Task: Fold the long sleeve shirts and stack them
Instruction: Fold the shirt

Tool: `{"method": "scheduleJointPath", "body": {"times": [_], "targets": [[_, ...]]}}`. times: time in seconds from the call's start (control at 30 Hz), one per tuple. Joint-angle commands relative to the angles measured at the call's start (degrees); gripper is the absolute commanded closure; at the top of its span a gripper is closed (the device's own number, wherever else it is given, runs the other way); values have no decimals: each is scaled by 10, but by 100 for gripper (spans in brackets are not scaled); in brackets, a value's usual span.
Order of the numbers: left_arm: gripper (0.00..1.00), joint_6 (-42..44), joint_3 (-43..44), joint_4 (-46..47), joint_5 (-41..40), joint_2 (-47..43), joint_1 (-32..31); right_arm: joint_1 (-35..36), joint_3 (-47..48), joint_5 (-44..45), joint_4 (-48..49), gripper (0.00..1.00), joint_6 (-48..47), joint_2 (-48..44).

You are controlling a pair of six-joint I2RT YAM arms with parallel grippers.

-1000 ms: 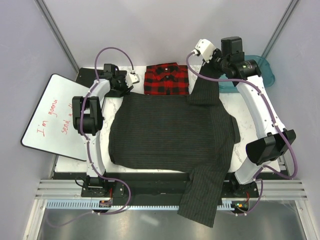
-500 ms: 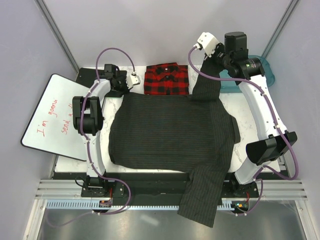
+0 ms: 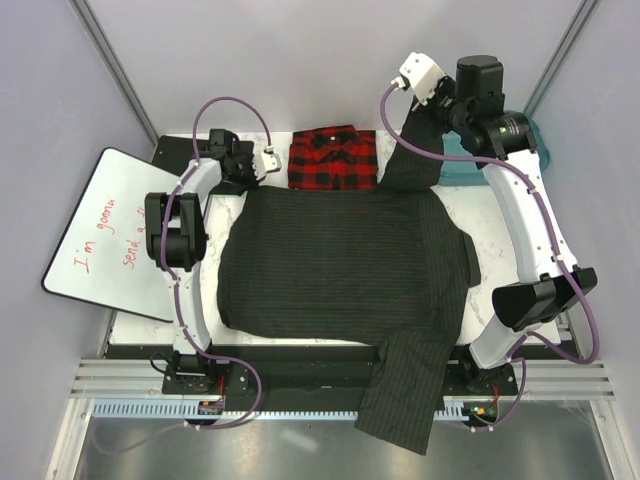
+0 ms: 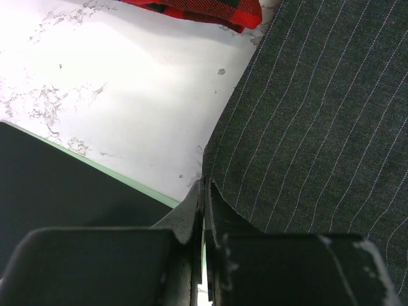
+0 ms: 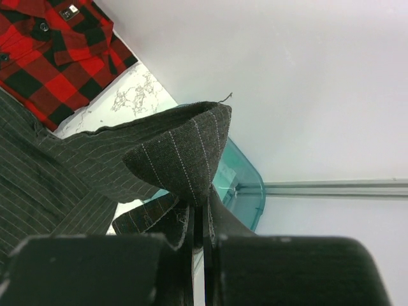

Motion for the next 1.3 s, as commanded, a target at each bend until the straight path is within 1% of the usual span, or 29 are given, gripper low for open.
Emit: {"method": "scheduleJointPath", "body": {"times": [0.0, 0.1, 0.3, 0.33, 0.63, 0.87, 0.93, 1.0, 1.1, 1.27], "targets": [[98, 9, -19, -3, 15, -60, -3, 0, 36, 6, 7, 100, 8, -45], [98, 12, -48, -3, 23, -104, -3, 1, 36, 3, -8, 100, 8, -71], [98, 55, -128, -2, 23, -194, -3, 9, 13, -13, -56, 100, -8, -130], [98, 67, -148, -2, 26, -204, -3, 10, 9, -29, -66, 100, -10, -146], [98, 137, -265, -3, 27, -314, -3, 16, -9, -66, -143, 100, -22, -245], [98, 180, -355, -17, 22, -403, -3, 16, -58, -97, -208, 100, -18, -312], [98, 197, -387, -17, 21, -416, -3, 16, -72, -113, -225, 100, -17, -329], [98, 196, -409, -18, 23, -429, -4, 16, -86, -124, -242, 100, -12, -346], [98, 193, -427, -17, 23, -433, -5, 16, -106, -147, -266, 100, -9, -367], [98, 185, -441, -15, 20, -422, -7, 16, -103, -207, -319, 100, 14, -382]]}}
